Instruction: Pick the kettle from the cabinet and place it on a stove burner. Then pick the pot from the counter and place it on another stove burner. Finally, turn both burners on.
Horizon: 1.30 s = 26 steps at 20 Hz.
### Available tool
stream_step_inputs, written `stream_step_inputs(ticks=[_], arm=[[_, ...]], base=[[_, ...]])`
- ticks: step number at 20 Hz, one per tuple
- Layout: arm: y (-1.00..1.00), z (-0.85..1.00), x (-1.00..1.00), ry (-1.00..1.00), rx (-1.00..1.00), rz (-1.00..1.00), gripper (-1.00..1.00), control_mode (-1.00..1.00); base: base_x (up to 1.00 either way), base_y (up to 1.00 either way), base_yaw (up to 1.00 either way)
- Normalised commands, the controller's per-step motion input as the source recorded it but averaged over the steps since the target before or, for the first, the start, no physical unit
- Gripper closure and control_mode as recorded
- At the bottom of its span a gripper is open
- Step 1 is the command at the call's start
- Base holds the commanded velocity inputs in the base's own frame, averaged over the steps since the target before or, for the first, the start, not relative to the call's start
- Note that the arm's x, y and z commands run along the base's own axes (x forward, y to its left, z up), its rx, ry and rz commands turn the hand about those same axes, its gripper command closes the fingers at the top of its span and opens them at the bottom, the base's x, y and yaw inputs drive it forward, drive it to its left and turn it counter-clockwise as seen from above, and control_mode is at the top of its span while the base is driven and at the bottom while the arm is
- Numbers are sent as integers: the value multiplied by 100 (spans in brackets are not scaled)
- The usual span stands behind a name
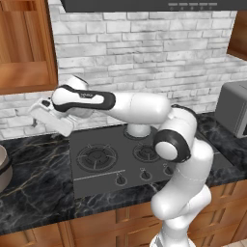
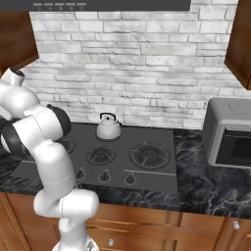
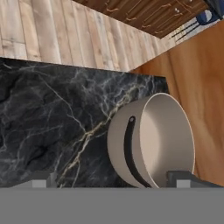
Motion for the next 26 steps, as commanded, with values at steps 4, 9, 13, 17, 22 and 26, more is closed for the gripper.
stream_step_inputs(ticks=[4,9,13,17,22,26], arm=[[38,-15,-8,0,-3,0,-100,-100],[43,-14,-9,0,-3,0,-100,-100],[39,-10,-13,-4,-2,0,-100,-100],[40,-5,-14,-8,-2,0,-100,-100],[43,-1,-1,-3,-3,-1,-100,-100],[44,-1,0,3,-6,-3,-100,-100]], base=[[0,0,0],[0,0,0],[0,0,0],[0,0,0],[0,0,0],[0,0,0]])
